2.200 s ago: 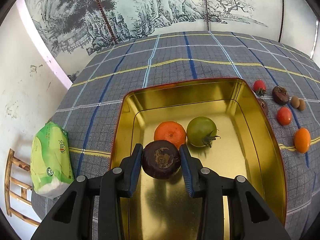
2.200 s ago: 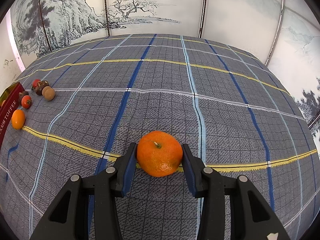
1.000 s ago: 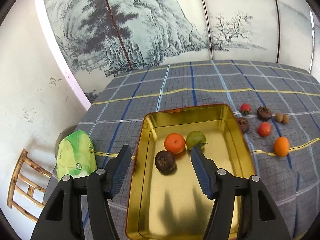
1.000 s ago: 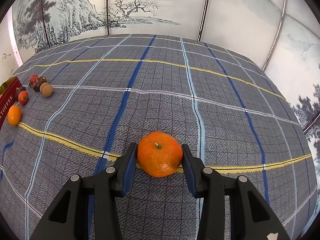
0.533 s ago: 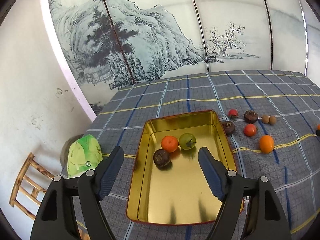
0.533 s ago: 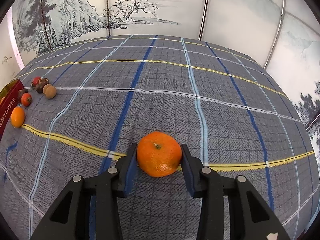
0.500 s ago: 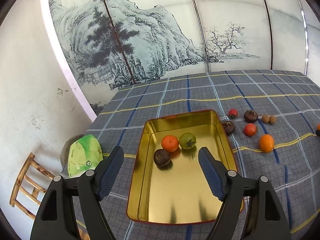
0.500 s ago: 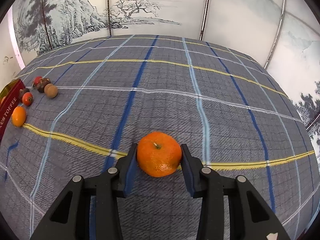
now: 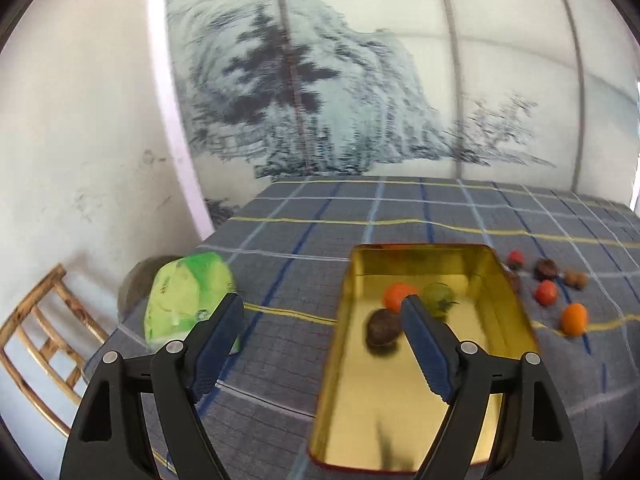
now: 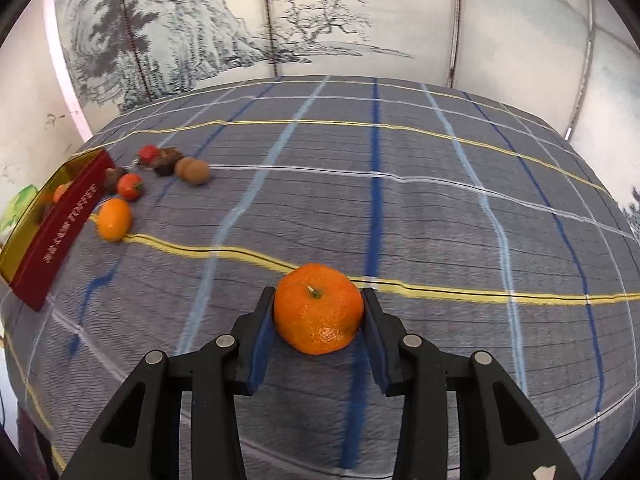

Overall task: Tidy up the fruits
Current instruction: 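Withdraw the left tool from the tray while the right tool holds the mandarin, then carry the large mandarin over the tray with the right tool and release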

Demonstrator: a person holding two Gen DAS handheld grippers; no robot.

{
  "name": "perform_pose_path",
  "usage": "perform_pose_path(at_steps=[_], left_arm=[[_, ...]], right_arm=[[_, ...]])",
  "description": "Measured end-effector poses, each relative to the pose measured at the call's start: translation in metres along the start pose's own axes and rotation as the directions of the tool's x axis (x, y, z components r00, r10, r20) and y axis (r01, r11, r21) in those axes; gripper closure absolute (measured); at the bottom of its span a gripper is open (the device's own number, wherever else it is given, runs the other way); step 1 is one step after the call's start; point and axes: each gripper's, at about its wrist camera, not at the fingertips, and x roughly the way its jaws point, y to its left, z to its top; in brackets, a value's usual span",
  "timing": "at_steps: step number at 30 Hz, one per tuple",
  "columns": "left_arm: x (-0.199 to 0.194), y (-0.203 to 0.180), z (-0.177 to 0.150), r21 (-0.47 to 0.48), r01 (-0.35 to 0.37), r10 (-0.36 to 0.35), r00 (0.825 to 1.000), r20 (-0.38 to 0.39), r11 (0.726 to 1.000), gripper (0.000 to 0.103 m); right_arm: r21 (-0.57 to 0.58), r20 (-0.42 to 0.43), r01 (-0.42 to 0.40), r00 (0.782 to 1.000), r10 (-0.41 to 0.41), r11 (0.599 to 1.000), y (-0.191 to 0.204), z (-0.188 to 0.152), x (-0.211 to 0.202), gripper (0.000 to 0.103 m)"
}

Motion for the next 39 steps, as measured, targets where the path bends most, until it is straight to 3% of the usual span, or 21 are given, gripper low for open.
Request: perform_pose_path(at_steps=[6,11,17,27,39], left_arm=[[0.02,0.027,-0.006,-0.072,-0.007,0.006,1.0,-0.014,0.997,0.02],[0.04,0.032,-0.011,-0.036,0.022,-0.024,0.997,-0.07,0.999,0.02],[0.051,0.038,-0.017,-0.067,0.024,-0.027,0.999,-0.04,0.997,0.02],[0.068,0.055,-0.022,-0.159,0.029,-0.034,0.999,-0.025,0.987,0.02],[0.07,0.037,-0.023,-0.076,-0.011,0.01,1.0,-0.008,0.997,0.02]], right_arm=[[-0.044,0.02,-0.044,0.999,0.045,0.998,0.028,0.009,-0.007,0.065],[-0.094,0.03,-0.079,0.996,0.082,0.992,0.056,0.018,-0.01,0.066],[-0.18,0.033,-0.149,0.987,0.158,0.972,0.105,0.03,-0.014,0.066],[-0.326,0.011,-0.301,0.947,0.322,0.896,0.206,0.064,-0.013,0.065],[-0.424,-0.095,-0.386,0.919,0.384,0.819,0.295,0.08,0.027,0.065]])
